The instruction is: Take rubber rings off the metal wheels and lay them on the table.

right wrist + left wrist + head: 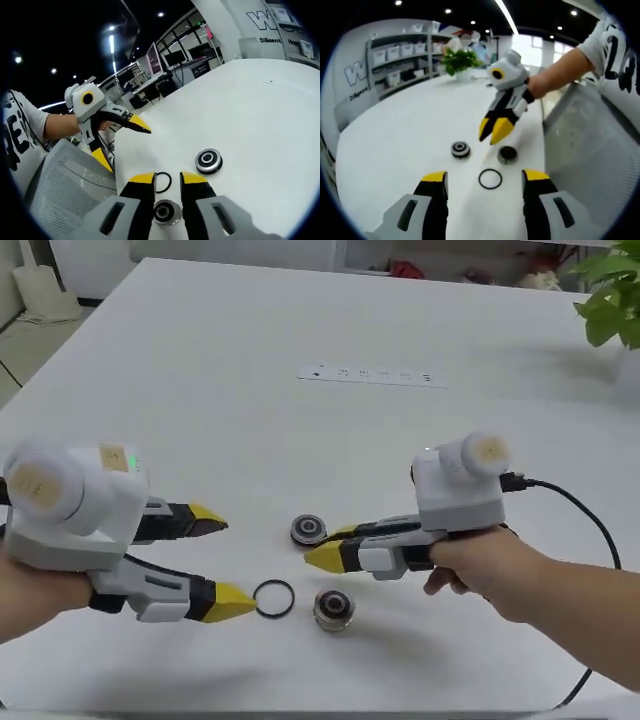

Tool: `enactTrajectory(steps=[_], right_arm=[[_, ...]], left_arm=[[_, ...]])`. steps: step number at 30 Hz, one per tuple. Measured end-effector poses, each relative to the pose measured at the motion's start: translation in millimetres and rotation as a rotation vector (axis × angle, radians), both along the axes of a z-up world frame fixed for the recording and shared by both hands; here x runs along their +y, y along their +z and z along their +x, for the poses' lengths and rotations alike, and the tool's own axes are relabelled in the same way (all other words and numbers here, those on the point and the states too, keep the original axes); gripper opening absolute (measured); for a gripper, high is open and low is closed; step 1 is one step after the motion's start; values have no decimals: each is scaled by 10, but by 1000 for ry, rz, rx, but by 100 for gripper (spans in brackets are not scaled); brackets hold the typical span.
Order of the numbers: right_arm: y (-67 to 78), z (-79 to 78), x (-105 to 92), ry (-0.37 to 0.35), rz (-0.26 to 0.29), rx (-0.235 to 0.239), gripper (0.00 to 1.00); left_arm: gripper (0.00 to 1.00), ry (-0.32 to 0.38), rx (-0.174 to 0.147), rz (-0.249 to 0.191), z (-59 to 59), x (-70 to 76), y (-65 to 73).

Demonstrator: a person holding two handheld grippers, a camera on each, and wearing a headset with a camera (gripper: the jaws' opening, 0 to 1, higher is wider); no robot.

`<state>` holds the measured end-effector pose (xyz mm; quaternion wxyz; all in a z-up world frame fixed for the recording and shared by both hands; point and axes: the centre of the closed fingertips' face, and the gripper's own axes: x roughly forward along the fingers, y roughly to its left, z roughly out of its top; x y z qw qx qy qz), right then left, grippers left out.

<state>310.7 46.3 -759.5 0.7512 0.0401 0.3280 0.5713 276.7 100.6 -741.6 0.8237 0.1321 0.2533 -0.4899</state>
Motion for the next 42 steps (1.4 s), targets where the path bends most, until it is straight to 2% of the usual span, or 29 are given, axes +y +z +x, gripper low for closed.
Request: enactTrajectory(steps=[10, 21, 31, 42], right_arm=[[107, 70, -79, -11, 2, -44, 19], [183, 172, -181, -25, -12, -95, 23], [179, 262, -269, -38, -33, -134, 26], [116, 330, -262, -26, -62, -189, 30]], left_arm=[[60, 9, -9, -14, 135, -29, 71], [60, 12, -3, -6, 237, -27, 68], [60, 23, -4, -4, 338, 4, 69], [59, 33, 0, -4, 443, 0, 22]])
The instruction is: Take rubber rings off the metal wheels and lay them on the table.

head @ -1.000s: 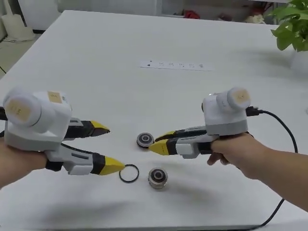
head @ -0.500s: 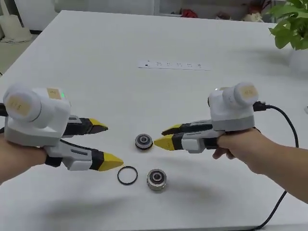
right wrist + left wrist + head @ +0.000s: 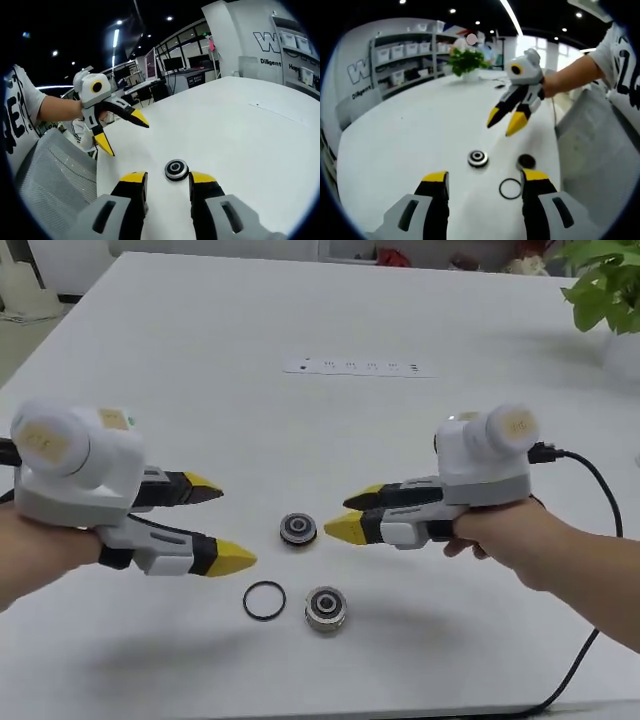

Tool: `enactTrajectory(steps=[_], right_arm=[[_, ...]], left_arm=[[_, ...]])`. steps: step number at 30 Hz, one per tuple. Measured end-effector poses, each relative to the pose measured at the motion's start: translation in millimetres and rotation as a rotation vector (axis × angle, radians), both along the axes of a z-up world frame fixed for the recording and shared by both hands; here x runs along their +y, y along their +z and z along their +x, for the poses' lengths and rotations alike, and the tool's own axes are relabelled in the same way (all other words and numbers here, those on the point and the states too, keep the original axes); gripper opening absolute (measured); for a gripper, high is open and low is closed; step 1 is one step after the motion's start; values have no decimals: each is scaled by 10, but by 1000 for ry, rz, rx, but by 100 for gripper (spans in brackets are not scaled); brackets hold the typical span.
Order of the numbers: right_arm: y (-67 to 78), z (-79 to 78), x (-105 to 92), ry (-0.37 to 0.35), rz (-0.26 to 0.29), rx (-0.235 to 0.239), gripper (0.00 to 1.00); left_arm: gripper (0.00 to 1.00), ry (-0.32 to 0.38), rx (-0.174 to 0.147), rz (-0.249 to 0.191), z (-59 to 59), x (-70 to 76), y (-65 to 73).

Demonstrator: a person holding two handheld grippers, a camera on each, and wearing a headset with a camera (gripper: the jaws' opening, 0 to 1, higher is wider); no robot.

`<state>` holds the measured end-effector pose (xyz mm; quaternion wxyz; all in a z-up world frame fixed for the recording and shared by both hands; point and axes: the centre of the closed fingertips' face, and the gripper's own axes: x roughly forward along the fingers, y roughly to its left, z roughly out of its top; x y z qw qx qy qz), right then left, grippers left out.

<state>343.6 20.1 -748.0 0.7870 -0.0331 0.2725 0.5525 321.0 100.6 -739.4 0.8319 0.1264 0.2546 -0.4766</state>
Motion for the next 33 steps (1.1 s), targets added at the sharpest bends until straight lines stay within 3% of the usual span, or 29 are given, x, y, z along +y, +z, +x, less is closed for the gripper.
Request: enactTrajectory(steps=[15, 33], right_arm=[[-212, 89, 19, 41, -67, -50, 31], [-403, 104, 114, 68, -96, -39, 30]], left_arm=[[57, -1, 16, 0, 120, -97, -109], [54, -13, 41, 2, 203, -198, -252]])
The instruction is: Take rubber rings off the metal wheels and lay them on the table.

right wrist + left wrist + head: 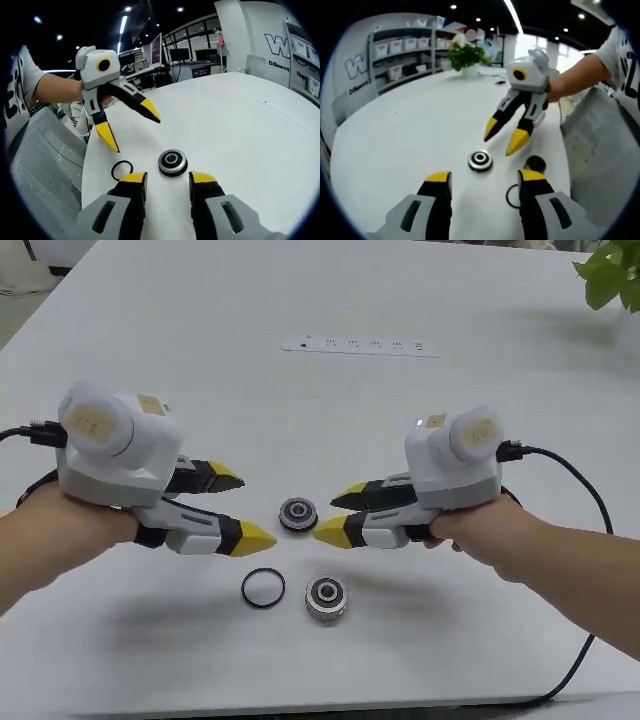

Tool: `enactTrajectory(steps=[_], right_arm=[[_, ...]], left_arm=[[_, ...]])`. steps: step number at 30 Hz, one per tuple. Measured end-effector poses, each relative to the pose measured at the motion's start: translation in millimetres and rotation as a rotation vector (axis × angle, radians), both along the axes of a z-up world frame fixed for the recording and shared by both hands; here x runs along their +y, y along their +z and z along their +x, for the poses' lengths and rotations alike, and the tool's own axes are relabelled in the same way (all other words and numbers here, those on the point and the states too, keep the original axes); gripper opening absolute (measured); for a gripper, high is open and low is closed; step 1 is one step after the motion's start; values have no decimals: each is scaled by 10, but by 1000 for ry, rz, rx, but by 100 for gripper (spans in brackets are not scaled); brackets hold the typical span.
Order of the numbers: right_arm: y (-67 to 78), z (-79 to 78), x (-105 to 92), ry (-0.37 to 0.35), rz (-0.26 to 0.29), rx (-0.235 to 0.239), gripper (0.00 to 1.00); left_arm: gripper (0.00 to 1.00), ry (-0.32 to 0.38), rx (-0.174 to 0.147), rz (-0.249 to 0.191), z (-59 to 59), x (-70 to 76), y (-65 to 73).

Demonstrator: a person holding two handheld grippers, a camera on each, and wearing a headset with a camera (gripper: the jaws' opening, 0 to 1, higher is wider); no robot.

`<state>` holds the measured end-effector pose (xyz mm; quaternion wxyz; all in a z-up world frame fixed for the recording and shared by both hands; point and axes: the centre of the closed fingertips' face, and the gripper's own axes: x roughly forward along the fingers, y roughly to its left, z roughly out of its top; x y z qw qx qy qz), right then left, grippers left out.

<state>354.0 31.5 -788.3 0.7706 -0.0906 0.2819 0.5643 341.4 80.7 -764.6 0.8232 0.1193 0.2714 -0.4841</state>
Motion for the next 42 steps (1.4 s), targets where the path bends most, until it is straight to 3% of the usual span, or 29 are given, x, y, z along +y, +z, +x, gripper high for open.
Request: enactTrajectory(steps=[12, 24, 42], right_arm=[[-69, -40, 20, 29, -27, -3, 31], [-101, -66, 3, 37, -30, -1, 31], [-142, -71, -5, 38, -30, 2, 32]], left_arm=[[51, -15, 25, -6, 62, -102, -64], [41, -20, 53, -22, 128, -251, -122], [26, -31, 51, 5, 224, -401, -221]])
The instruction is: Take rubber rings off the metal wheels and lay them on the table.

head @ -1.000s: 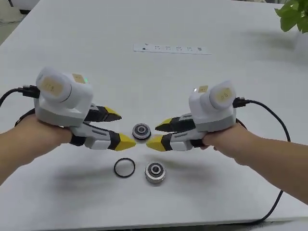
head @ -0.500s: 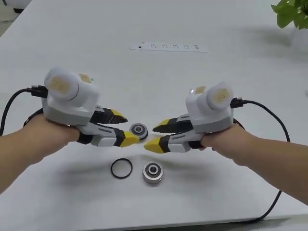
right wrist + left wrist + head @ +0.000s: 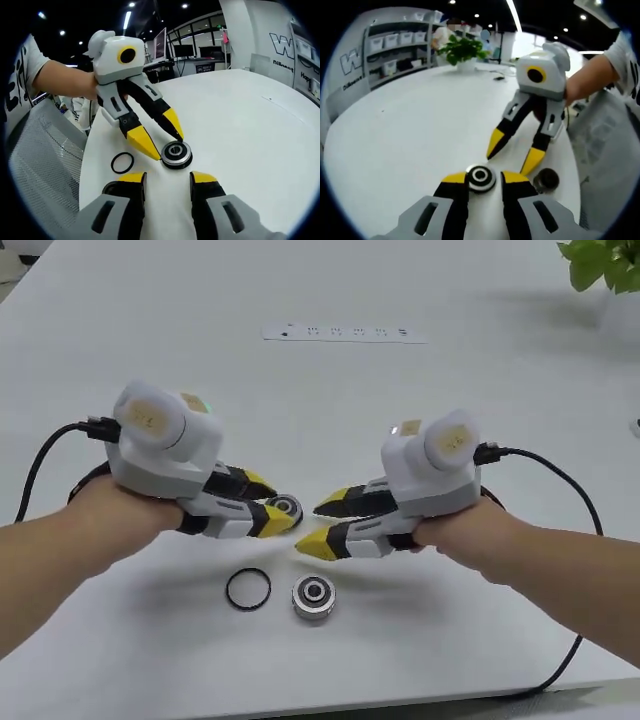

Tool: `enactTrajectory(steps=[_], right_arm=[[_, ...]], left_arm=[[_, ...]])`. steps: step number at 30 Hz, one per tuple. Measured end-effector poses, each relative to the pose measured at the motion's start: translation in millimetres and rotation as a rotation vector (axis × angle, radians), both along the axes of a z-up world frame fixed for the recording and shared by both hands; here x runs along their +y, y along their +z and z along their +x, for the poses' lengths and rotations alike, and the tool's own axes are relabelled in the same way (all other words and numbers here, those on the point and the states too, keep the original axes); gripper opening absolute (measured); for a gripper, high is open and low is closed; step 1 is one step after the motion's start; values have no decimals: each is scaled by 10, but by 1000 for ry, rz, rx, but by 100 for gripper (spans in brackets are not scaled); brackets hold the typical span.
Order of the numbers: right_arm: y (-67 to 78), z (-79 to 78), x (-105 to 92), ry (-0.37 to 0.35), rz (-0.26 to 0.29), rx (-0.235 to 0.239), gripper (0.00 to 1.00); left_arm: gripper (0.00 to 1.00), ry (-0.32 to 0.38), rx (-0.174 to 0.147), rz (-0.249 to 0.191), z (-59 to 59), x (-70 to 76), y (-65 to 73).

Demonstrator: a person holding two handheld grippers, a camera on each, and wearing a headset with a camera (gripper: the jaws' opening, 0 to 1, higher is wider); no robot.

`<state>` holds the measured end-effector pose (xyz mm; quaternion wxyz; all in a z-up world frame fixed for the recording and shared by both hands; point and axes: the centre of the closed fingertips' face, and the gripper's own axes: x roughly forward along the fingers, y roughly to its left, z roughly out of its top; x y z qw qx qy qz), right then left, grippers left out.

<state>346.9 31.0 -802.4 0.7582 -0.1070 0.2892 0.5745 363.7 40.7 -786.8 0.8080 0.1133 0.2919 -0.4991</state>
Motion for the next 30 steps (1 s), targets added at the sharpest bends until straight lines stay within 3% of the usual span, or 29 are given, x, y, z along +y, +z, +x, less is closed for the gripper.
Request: enactTrajectory(steps=[7, 10, 11, 12, 26, 30], right_arm=[[-7, 19, -5, -7, 5, 1, 31], [-9, 20, 1, -11, 8, 2, 31], [-9, 23, 4, -13, 9, 1, 31], [-9, 25, 11, -15, 12, 0, 31], [-11, 148, 155, -70, 34, -21, 30], [-57, 163, 197, -69, 15, -36, 29]], left_arm=[[21, -7, -16, 20, 24, 1, -35], [17, -38, -46, 61, 8, 3, -66], [16, -43, -82, 64, 43, -4, -48], [16, -37, -69, 67, 25, -3, -55], [14, -34, -88, 85, 43, 16, -40], [14, -35, -90, 87, 39, 9, -41]])
